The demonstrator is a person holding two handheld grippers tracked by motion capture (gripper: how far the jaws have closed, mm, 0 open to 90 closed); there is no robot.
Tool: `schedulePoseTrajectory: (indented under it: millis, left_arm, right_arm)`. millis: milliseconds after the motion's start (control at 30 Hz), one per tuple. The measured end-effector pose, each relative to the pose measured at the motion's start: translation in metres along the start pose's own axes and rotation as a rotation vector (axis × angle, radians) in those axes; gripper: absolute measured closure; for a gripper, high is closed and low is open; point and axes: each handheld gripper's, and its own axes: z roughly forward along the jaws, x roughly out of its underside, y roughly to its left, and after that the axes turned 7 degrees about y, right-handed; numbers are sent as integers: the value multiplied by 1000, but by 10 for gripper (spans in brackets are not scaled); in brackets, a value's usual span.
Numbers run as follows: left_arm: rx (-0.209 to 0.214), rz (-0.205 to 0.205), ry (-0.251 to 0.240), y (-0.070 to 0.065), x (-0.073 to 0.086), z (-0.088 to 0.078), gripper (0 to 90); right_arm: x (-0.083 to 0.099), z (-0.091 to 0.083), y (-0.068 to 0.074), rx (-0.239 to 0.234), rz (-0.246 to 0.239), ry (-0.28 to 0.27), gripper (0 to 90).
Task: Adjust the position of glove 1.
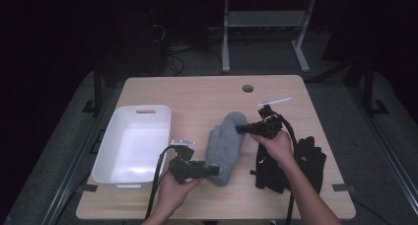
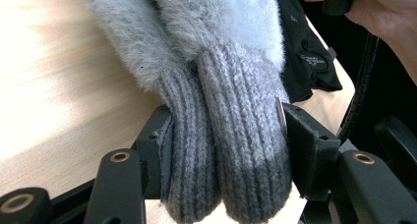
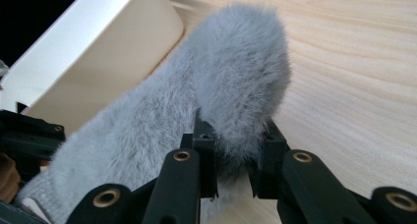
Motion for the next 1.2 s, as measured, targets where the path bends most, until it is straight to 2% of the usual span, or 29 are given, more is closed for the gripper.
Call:
schedulePoseTrajectory:
  millis: [133,233,333,667,967,1200]
  left_arm:
    - [-6,15,-5,-3,-3,-3,436]
    - [-14,24,-7,-4,-4,-4,436]
    - [-14,26,-17,-5,-5,-7,436]
    - [-23,41,-41,-7,-8,-18,435]
    - [-43,71,-53,-8,-12,-32,435]
    - [-46,73,-74,-9,-14,-45,431]
  right_arm:
    - [-3,-7,1,-32,20,-36,762]
    - [-5,-9,3,-31,25,-37,762]
    - [-8,-13,5,-53,36,-59,762]
    - [-20,-18,18,-59,55,-66,763]
    - [-31,-21,28,-74,54,-75,763]
    - [-45,-23,41,-75,25,-81,763]
